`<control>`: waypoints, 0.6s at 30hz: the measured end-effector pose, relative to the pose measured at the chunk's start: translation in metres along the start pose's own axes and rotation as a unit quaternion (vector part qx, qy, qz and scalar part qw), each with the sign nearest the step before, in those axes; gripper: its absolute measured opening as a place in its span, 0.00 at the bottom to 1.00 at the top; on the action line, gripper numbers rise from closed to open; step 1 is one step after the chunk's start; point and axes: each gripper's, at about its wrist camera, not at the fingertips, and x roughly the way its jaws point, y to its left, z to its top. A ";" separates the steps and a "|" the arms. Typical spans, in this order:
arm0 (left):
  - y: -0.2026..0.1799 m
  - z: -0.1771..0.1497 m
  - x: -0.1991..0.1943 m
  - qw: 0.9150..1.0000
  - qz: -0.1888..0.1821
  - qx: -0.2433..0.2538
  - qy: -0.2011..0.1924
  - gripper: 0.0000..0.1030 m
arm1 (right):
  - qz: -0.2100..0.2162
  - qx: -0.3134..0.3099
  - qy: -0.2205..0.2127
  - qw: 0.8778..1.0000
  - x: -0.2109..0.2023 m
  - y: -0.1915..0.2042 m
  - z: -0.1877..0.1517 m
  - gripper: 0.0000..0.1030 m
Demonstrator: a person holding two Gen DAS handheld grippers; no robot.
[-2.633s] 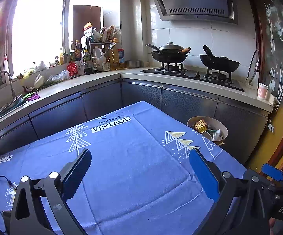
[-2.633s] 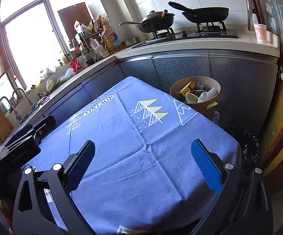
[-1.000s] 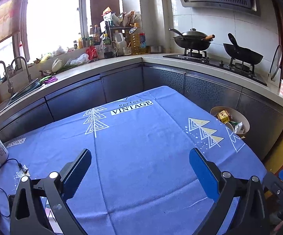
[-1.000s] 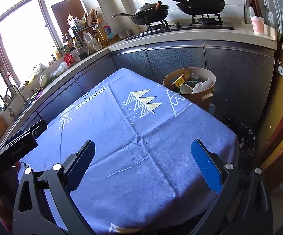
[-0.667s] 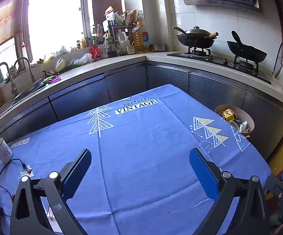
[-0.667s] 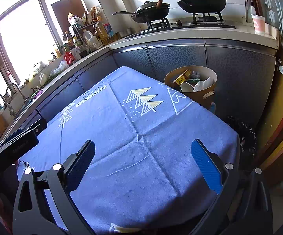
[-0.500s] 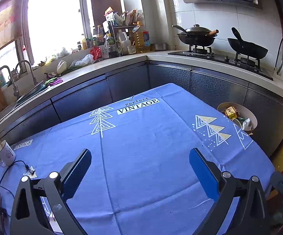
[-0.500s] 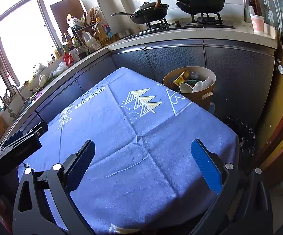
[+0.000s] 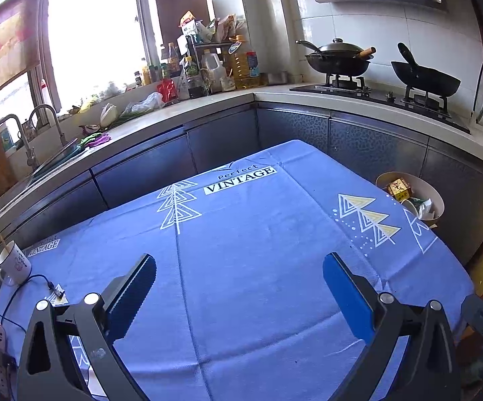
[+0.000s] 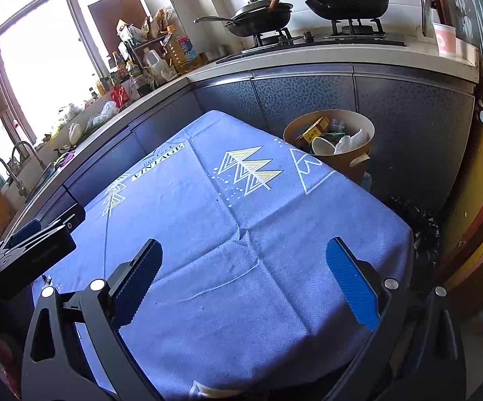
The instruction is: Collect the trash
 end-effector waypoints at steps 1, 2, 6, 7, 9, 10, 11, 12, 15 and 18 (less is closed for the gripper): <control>0.000 0.000 0.001 1.000 0.000 0.000 0.001 0.96 | 0.000 0.000 0.000 1.000 0.000 0.000 0.000 0.95; 0.001 -0.001 0.002 1.000 -0.001 0.000 0.002 0.96 | 0.001 0.001 0.001 1.000 0.000 0.000 0.000 0.95; 0.001 -0.001 0.003 1.000 0.000 0.001 0.005 0.96 | 0.001 0.003 0.000 1.000 0.000 -0.001 -0.001 0.95; 0.002 -0.001 0.004 1.000 0.000 0.001 0.005 0.96 | 0.001 0.004 0.000 1.000 0.000 -0.001 -0.001 0.95; 0.002 -0.001 0.004 1.000 0.000 0.001 0.005 0.96 | 0.002 0.006 0.000 1.000 0.001 -0.002 0.000 0.95; 0.002 -0.001 0.004 1.000 0.000 0.001 0.005 0.96 | 0.003 0.006 0.001 1.000 0.001 -0.003 0.000 0.95; 0.002 -0.001 0.004 1.000 0.001 0.002 0.005 0.96 | 0.003 0.007 0.001 1.000 0.001 -0.003 -0.001 0.95; 0.002 -0.001 0.004 1.000 0.001 0.002 0.005 0.96 | 0.004 0.006 0.001 1.000 0.002 -0.003 -0.001 0.95; 0.002 -0.001 0.005 1.000 0.001 0.002 0.005 0.96 | 0.003 0.007 0.000 1.000 0.001 -0.003 -0.001 0.95; 0.002 -0.002 0.005 1.000 0.000 0.003 0.005 0.96 | 0.003 0.007 0.001 1.000 0.001 -0.003 -0.001 0.95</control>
